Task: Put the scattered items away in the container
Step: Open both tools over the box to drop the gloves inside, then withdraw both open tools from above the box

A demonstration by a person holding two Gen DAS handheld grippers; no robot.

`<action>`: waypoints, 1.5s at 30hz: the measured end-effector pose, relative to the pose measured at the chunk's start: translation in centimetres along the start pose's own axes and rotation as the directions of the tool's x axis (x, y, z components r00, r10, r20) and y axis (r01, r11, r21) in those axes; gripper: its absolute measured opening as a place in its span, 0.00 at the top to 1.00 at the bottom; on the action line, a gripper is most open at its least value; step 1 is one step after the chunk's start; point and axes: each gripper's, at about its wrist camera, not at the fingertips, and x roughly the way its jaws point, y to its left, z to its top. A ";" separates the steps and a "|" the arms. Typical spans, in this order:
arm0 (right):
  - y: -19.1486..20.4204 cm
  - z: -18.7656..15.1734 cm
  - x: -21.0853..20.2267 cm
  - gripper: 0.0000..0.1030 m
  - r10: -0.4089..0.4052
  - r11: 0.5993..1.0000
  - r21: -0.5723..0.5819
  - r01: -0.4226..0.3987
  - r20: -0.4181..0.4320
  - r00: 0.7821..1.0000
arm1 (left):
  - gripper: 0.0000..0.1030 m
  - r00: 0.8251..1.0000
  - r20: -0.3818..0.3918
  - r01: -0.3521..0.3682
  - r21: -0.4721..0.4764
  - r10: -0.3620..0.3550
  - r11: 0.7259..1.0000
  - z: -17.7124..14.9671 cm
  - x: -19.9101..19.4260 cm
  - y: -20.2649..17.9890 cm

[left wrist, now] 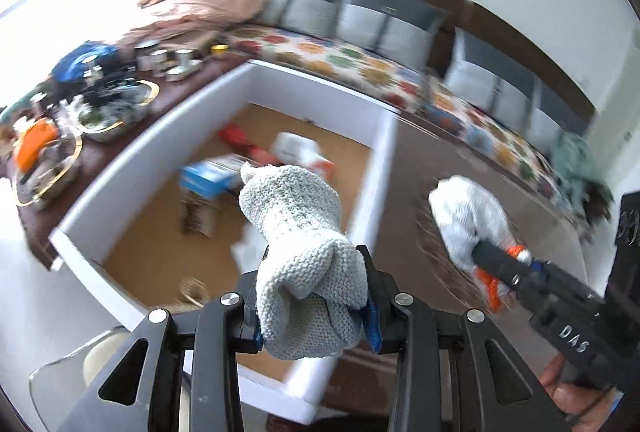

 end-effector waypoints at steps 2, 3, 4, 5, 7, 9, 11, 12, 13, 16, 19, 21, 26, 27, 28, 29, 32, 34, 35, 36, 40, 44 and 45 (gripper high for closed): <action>2.1 2.2 2.6 0.75 0.009 0.999 -0.047 -0.010 -0.017 1.000 | 0.65 1.000 -0.004 -0.027 -0.026 0.027 0.999 1.2 0.9 1.6; 2.8 3.1 4.1 0.75 0.011 0.998 -0.064 -0.013 -0.033 0.999 | 0.65 0.999 -0.009 -0.040 -0.035 0.040 0.999 1.6 1.4 2.2; 3.4 3.8 5.6 0.75 0.010 0.997 -0.076 -0.014 -0.053 0.999 | 0.65 0.999 -0.014 -0.049 -0.046 0.049 0.998 2.0 2.0 2.9; 4.0 4.5 7.4 0.75 0.004 0.996 -0.085 -0.011 -0.078 0.997 | 0.65 0.998 -0.024 -0.057 -0.057 0.056 0.997 2.4 2.7 3.5; 4.4 5.4 10.6 0.75 -0.005 0.996 -0.092 -0.007 -0.126 0.992 | 0.65 0.997 -0.052 -0.066 -0.081 0.062 0.995 2.7 4.2 4.5; 4.4 5.7 11.5 0.71 -0.019 0.996 -0.090 0.006 -0.148 0.989 | 0.64 0.995 -0.081 -0.072 -0.104 0.064 0.992 2.9 5.6 5.4; 4.3 5.9 11.8 0.70 -0.036 0.996 -0.087 0.022 -0.162 0.986 | 0.61 0.992 -0.104 -0.085 -0.108 0.073 0.991 2.9 6.4 6.0; 4.3 6.0 11.9 0.63 -0.045 0.996 -0.085 0.031 -0.169 0.985 | 0.53 0.990 -0.115 -0.089 -0.111 0.076 0.990 2.9 6.8 6.3; 4.2 6.1 12.1 0.51 -0.053 0.996 -0.084 0.039 -0.177 0.983 | 0.36 0.989 -0.126 -0.098 -0.112 0.084 0.989 3.0 7.2 6.6; 4.1 6.4 12.5 0.44 -0.078 0.995 -0.079 0.064 -0.198 0.977 | 0.06 0.980 -0.148 -0.152 -0.118 0.134 0.981 3.3 7.7 7.6; 4.0 6.7 13.0 0.43 -0.103 0.993 -0.075 0.089 -0.220 0.970 | 0.06 0.975 -0.149 -0.181 -0.121 0.163 0.976 3.4 7.2 7.9; 3.9 6.8 13.3 0.42 -0.120 0.992 -0.073 0.106 -0.234 0.965 | 0.06 0.972 -0.157 -0.195 -0.128 0.174 0.972 3.3 6.7 7.9; 4.4 6.4 10.6 0.42 -0.174 0.983 -0.095 0.156 -0.235 0.956 | 0.06 0.960 -0.124 -0.259 -0.072 0.249 0.963 3.1 2.8 6.1; 4.6 6.2 9.4 0.42 -0.189 0.980 -0.102 0.170 -0.227 0.955 | 0.06 0.960 -0.099 -0.268 -0.055 0.262 0.962 3.0 1.8 5.6; 4.7 5.9 8.1 0.42 -0.201 0.978 -0.104 0.182 -0.219 0.955 | 0.06 0.961 -0.072 -0.271 -0.045 0.268 0.961 2.9 0.5 4.9; 4.8 5.6 7.0 0.42 -0.203 0.978 -0.101 0.185 -0.212 0.956 | 0.06 0.963 -0.051 -0.267 -0.041 0.265 0.963 2.8 -0.7 4.3; 5.0 4.9 3.8 0.42 -0.194 0.980 -0.084 0.181 -0.195 0.961 | 0.06 0.975 0.000 -0.223 -0.061 0.224 0.973 2.0 -3.8 2.9; 5.3 4.5 2.2 0.42 -0.197 0.979 -0.092 0.183 -0.186 0.963 | 0.06 0.974 0.025 -0.221 -0.076 0.224 0.972 1.8 -5.3 2.3; 5.5 4.4 1.6 0.42 -0.200 0.978 -0.099 0.184 -0.183 0.962 | 0.06 0.972 0.036 -0.227 -0.081 0.231 0.970 1.7 -5.9 2.1; 5.7 4.3 1.3 0.42 -0.203 0.977 -0.109 0.185 -0.181 0.962 | 0.06 0.969 0.048 -0.236 -0.083 0.240 0.968 1.6 -6.4 1.9; 6.4 4.2 0.2 0.42 -0.205 0.973 -0.138 0.183 -0.166 0.965 | 0.06 0.959 0.084 -0.264 -0.085 0.271 0.961 1.6 -8.0 1.4; 7.0 4.0 -0.3 0.42 -0.196 0.973 -0.151 0.173 -0.152 0.969 | 0.06 0.957 0.098 -0.263 -0.098 0.273 0.960 1.7 -9.0 1.5; 7.1 4.0 -0.4 0.42 -0.194 0.973 -0.153 0.172 -0.150 0.969 | 0.06 0.957 0.101 -0.263 -0.101 0.273 0.959 1.7 -9.2 1.5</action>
